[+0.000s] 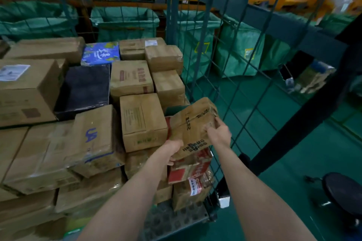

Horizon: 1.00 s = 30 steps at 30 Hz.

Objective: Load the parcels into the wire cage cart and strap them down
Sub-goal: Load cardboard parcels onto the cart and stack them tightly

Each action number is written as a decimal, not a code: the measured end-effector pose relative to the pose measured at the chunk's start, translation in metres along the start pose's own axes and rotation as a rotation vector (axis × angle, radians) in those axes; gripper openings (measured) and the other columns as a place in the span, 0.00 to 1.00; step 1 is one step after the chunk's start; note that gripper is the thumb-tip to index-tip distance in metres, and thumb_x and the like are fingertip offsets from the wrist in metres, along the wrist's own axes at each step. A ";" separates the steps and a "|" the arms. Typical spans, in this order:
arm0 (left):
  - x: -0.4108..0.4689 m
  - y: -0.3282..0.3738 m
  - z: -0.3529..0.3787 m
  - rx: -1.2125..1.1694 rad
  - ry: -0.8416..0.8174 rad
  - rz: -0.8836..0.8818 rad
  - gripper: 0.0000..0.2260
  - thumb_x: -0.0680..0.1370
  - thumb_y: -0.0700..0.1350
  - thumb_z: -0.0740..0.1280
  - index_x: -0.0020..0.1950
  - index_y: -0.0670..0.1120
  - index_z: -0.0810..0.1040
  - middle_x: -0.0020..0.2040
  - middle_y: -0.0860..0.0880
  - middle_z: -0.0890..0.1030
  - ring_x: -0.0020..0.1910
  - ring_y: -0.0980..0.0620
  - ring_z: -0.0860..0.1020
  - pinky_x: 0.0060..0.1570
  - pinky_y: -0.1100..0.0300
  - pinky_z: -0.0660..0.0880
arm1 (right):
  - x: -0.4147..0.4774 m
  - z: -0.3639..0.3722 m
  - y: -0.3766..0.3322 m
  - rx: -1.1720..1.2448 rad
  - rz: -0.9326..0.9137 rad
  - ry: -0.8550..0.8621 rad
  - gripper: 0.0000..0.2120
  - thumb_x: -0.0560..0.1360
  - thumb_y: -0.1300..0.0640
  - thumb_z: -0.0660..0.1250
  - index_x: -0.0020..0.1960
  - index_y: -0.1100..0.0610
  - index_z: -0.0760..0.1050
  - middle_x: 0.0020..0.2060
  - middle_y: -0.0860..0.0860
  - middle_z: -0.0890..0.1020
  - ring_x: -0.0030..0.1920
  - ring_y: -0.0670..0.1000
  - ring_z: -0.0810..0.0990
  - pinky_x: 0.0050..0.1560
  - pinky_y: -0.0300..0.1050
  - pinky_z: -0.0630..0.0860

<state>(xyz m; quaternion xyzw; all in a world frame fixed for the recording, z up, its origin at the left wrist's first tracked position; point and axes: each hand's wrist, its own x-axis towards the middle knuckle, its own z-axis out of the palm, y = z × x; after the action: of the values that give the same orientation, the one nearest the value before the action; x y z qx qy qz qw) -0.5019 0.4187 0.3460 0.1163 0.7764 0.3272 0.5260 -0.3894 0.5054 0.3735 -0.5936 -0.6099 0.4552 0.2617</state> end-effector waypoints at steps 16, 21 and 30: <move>0.053 0.045 -0.002 0.157 0.132 -0.019 0.34 0.79 0.49 0.62 0.78 0.43 0.46 0.72 0.41 0.64 0.68 0.43 0.68 0.66 0.54 0.68 | 0.074 0.044 0.013 0.005 0.026 -0.307 0.29 0.74 0.61 0.67 0.72 0.48 0.65 0.70 0.51 0.69 0.68 0.53 0.68 0.64 0.44 0.65; 0.057 0.042 -0.001 0.138 0.131 -0.055 0.32 0.80 0.46 0.61 0.78 0.43 0.47 0.73 0.42 0.63 0.69 0.43 0.67 0.66 0.53 0.67 | 0.093 0.041 0.033 0.032 0.127 -0.371 0.25 0.77 0.60 0.61 0.73 0.49 0.63 0.63 0.49 0.72 0.55 0.48 0.70 0.56 0.38 0.66; 0.064 0.030 0.012 0.069 0.160 -0.087 0.29 0.79 0.47 0.63 0.76 0.43 0.54 0.72 0.42 0.66 0.67 0.43 0.68 0.61 0.53 0.68 | 0.115 0.057 0.046 -0.324 0.209 -0.280 0.24 0.81 0.59 0.55 0.75 0.62 0.54 0.69 0.61 0.65 0.66 0.59 0.68 0.53 0.37 0.68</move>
<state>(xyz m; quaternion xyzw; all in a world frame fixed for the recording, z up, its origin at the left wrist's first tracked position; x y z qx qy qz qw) -0.5233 0.4796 0.3147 0.0741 0.8309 0.2854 0.4719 -0.4346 0.5967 0.2825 -0.6190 -0.6403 0.4539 0.0275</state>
